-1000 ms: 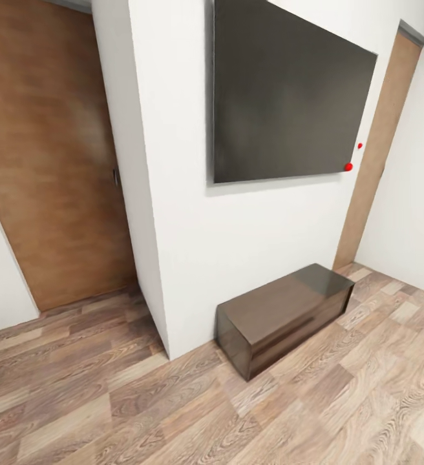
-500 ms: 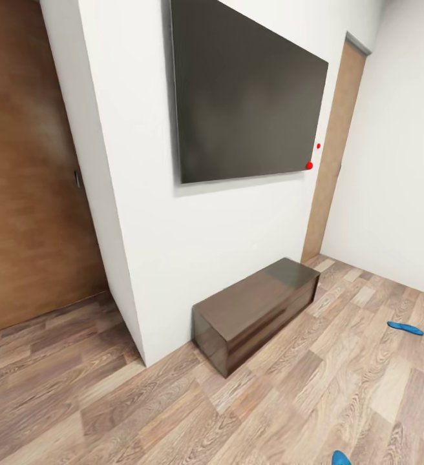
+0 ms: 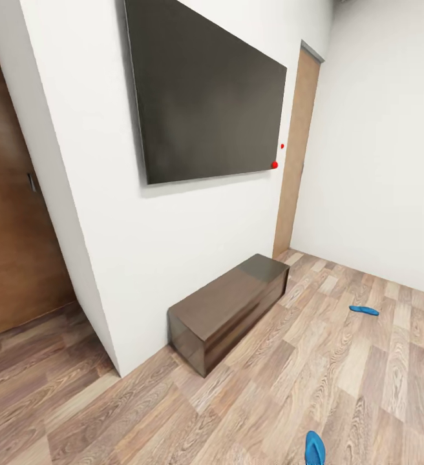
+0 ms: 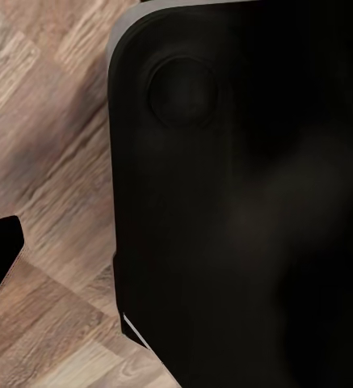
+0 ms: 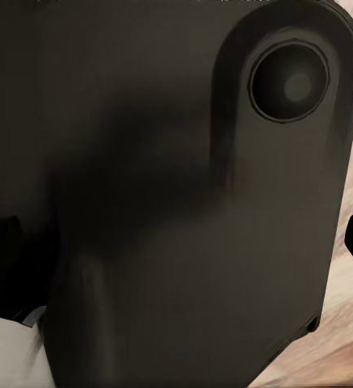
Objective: In the bedroom, move the book from the bed onto either nightstand, and place the two sandals side by side next to the bed.
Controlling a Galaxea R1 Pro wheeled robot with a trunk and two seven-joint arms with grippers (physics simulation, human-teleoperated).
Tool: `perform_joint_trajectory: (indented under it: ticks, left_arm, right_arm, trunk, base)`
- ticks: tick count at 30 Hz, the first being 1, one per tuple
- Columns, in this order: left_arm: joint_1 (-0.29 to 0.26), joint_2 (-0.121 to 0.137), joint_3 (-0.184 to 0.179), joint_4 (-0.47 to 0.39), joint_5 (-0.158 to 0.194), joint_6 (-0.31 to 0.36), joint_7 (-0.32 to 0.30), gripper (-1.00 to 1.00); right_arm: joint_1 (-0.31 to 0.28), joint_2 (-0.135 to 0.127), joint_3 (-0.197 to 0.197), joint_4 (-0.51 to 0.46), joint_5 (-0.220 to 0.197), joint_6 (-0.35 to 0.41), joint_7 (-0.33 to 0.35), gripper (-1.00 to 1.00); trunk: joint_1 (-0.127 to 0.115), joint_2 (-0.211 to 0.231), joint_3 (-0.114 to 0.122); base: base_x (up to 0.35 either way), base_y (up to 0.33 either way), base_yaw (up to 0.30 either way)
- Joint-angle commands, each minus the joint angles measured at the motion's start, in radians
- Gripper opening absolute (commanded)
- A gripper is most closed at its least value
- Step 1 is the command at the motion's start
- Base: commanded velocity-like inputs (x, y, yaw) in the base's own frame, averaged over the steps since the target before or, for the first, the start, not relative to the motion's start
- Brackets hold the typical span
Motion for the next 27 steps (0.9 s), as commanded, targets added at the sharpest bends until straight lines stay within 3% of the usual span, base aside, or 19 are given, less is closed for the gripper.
perform_joint_trajectory:
  ticks: [1, 27]
  left_arm:
    - [0.0, 0.0, 0.0, 0.0, 0.0, -0.002, 0.0, 1.0]
    - [0.0, 0.0, 0.0, 0.0, 0.0, -0.002, 0.0, 1.0]
  right_arm:
    - [0.0, 0.0, -0.001, -0.001, 0.0, -0.001, 0.001, 1.0]
    - [0.0, 0.0, -0.001, -0.001, 0.001, -0.001, 0.001, 1.0]
  trunk:
    - [0.0, 0.0, -0.001]
    - [0.0, 0.0, -0.001]
  base:
    - [0.0, 0.0, -0.289]
    - [0.0, 0.0, -0.288]
